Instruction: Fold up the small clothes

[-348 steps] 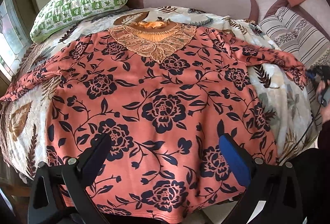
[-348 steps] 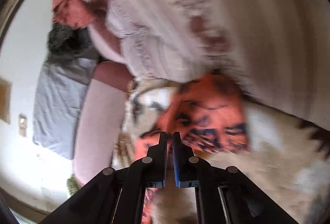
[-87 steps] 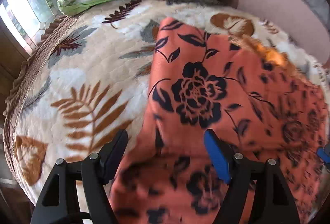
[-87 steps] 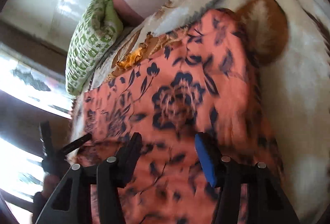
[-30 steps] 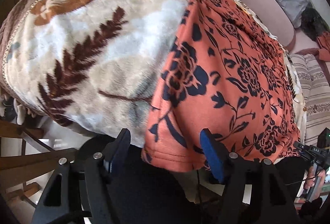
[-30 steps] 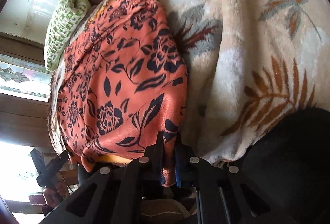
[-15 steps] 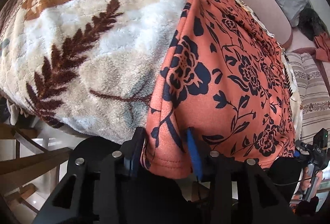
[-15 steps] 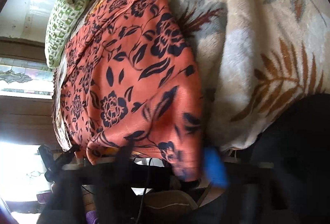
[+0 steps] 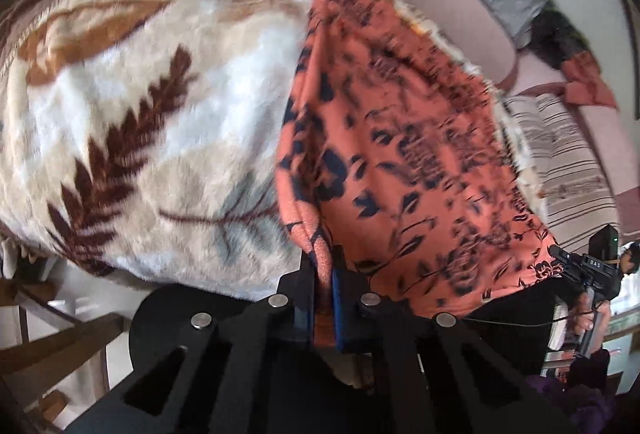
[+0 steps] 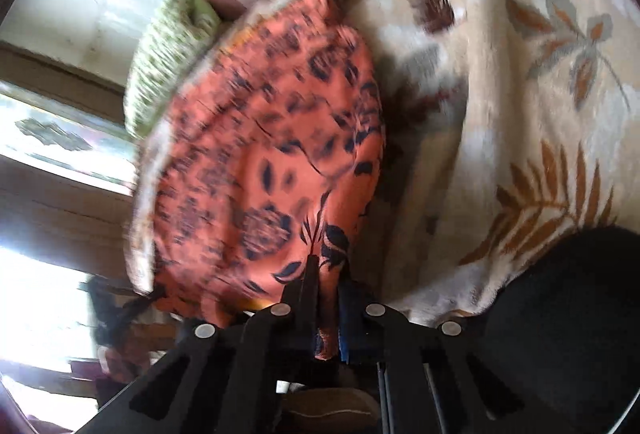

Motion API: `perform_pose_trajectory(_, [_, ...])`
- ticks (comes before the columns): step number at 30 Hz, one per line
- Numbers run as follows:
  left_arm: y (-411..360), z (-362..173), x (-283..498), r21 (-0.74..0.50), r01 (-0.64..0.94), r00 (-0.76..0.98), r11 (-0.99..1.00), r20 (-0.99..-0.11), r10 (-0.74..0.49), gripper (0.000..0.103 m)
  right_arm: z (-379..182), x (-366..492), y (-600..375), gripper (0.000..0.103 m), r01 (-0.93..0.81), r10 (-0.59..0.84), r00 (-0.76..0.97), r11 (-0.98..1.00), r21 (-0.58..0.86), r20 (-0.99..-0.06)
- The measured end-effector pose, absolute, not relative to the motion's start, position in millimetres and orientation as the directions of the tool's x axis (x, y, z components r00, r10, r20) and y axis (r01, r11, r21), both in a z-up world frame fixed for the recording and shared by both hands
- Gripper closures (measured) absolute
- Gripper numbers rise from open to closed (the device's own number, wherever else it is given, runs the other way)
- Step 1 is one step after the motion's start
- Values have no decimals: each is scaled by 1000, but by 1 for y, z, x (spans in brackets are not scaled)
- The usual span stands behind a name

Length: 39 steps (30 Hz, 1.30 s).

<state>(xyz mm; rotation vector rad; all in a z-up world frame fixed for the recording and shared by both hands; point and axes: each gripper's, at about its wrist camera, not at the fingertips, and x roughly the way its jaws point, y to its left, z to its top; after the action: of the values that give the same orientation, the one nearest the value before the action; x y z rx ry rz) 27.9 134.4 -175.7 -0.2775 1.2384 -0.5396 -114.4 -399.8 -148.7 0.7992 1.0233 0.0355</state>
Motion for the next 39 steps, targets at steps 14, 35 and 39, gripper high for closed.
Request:
perform_pose_trajectory(14, [150, -215, 27, -414, 133, 161, 901, -888, -432, 70, -196, -121, -418, 95, 463, 399, 439, 667, 583, -805])
perform_pose_trajectory(35, [114, -200, 24, -294, 334, 199, 896, -907, -371, 89, -215, -96, -391, 89, 422, 330, 321, 790, 446, -888])
perform_pose_trajectory(39, [100, -195, 27, -249, 368, 218, 896, -914, -343, 60, -196, -100, -390, 94, 388, 314, 373, 802, 454, -873])
